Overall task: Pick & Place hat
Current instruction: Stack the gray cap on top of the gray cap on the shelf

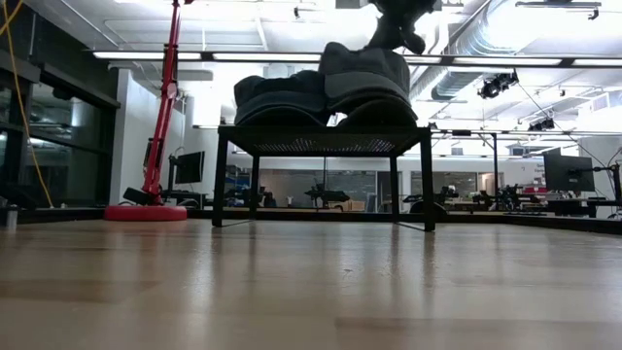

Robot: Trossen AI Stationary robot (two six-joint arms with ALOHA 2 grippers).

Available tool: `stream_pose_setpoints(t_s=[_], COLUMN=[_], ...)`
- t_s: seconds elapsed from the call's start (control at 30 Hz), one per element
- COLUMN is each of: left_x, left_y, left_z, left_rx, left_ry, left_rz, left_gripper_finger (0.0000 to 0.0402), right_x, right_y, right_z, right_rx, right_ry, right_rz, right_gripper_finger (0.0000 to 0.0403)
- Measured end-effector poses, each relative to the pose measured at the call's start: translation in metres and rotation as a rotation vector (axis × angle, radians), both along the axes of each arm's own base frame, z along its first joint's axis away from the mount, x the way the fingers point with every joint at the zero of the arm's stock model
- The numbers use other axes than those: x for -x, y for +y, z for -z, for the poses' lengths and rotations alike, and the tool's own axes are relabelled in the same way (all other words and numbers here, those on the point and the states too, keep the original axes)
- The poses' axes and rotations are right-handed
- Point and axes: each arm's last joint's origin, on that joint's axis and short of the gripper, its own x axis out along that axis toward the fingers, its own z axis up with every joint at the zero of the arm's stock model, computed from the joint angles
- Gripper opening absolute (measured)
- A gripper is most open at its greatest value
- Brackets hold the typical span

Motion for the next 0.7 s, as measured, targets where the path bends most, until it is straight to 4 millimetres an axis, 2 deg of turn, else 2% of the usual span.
stream_pose_setpoints(t_s=[0.4, 0.53, 0.7], left_x=[0.000, 0.000, 0.000], left_y=[0.000, 0.000, 0.000], left_z=[0.000, 0.000, 0.000], left_rx=[0.000, 0.000, 0.001], left_ry=[-0.001, -0.001, -0.002], left_rz=[0.000, 0.000, 0.000], left_gripper_finger=[0.0250, 0.0250, 0.0250], right_x=[-0.019, -0.021, -0.021], right_y=[-0.019, -0.021, -0.021], right_z=[0.031, 0.034, 0.033], right_rx=[-0.049, -0.053, -0.060], right_ry=[0.097, 0.106, 0.101], right_rz=[0.004, 0.013, 0.029], right_gripper_finger=[0.0003, 0.0004, 0.0043])
